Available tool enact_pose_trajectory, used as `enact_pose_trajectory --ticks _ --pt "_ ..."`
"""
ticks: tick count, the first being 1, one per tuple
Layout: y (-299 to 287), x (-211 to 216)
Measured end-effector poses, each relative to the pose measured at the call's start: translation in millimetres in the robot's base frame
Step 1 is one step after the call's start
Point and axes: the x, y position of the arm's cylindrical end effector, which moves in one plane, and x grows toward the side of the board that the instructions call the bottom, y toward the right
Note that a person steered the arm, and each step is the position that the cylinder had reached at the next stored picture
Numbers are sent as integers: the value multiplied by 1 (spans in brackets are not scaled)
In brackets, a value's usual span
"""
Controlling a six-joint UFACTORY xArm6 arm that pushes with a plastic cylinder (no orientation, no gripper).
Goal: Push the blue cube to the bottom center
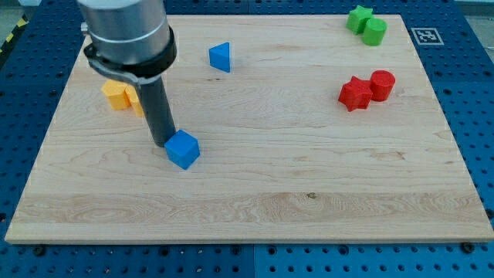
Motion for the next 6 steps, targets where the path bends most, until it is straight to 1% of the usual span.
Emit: enact_pose_trajectory --ticks 1,2,5,6 --pt "1 24" --pt "15 30" --pt "71 26" --pt "83 13"
